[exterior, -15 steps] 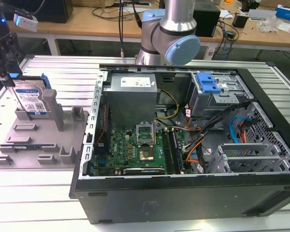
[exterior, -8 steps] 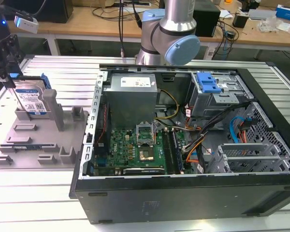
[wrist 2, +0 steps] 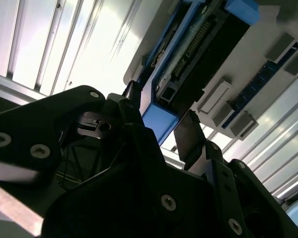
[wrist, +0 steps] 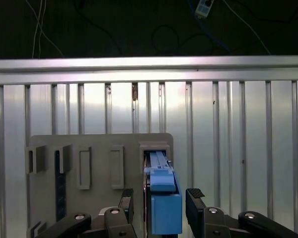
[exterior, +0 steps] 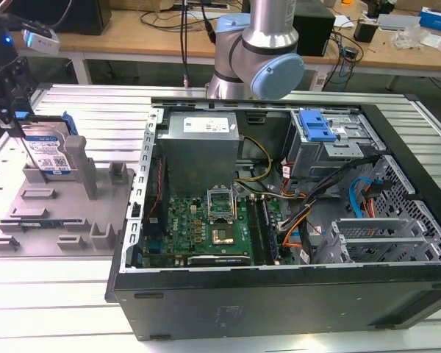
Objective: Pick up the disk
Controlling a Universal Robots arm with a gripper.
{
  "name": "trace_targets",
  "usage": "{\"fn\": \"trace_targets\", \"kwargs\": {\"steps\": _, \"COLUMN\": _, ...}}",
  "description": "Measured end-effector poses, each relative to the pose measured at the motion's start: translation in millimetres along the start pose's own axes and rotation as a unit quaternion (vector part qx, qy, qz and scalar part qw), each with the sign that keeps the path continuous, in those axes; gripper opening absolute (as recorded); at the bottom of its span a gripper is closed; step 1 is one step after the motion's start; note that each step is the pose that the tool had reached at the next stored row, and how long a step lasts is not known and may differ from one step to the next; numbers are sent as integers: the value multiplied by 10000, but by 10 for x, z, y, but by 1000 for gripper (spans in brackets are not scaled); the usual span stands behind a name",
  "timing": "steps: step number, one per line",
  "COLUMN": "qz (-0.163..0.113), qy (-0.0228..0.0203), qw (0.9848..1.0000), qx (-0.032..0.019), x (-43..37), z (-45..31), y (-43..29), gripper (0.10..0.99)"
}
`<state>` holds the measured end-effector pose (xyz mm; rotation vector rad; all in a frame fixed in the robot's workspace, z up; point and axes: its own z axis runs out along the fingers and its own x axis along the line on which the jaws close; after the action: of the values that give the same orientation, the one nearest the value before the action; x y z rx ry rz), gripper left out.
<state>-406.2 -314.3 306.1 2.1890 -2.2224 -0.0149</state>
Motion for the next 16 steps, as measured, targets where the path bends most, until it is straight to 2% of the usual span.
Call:
{"fn": "trace_targets", "kwargs": {"steps": 13, "qz": 0, "qy": 1, "qw": 10000, "qx": 0, "x": 0, "z": 23, "y": 2, "gripper": 525}}
{"fn": "trace_targets", "kwargs": {"steps": 15, "qz": 0, "qy": 1, "qw": 10000, "qx": 0, "x": 0, "z": 23, "y": 2, "gripper": 392}}
{"fn": "trace_targets", "kwargs": {"steps": 16, "qz": 0, "qy": 1, "qw": 10000, "qx": 0, "x": 0, "z": 23, "y": 2, "gripper": 392}}
